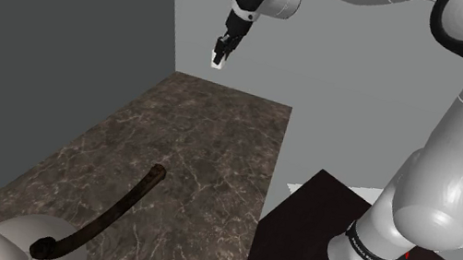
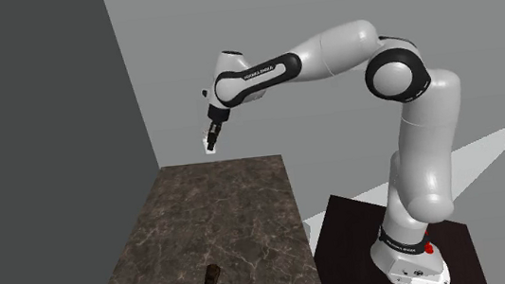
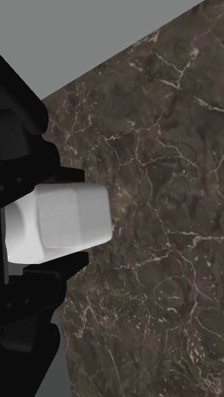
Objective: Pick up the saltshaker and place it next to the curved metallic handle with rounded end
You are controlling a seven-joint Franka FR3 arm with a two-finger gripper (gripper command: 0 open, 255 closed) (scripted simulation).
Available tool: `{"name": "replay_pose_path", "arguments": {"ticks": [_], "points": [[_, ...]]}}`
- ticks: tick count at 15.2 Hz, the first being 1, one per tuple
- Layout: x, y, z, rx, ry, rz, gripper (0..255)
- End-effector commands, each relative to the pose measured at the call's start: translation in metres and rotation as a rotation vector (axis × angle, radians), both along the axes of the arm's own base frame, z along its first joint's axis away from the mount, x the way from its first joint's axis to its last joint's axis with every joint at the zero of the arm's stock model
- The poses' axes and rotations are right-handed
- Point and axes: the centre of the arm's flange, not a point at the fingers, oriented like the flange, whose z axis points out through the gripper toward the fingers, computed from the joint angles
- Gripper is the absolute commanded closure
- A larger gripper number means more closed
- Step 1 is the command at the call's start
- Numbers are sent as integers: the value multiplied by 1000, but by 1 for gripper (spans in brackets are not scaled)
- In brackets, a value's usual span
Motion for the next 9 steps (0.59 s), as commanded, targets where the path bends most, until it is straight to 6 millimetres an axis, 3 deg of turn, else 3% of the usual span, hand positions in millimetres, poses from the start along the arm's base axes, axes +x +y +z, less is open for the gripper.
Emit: {"name": "replay_pose_path", "arguments": {"ticks": [1,9], "points": [[-1,0,11,0,1,0,255],[-1,0,53,0,1,0,255]]}}
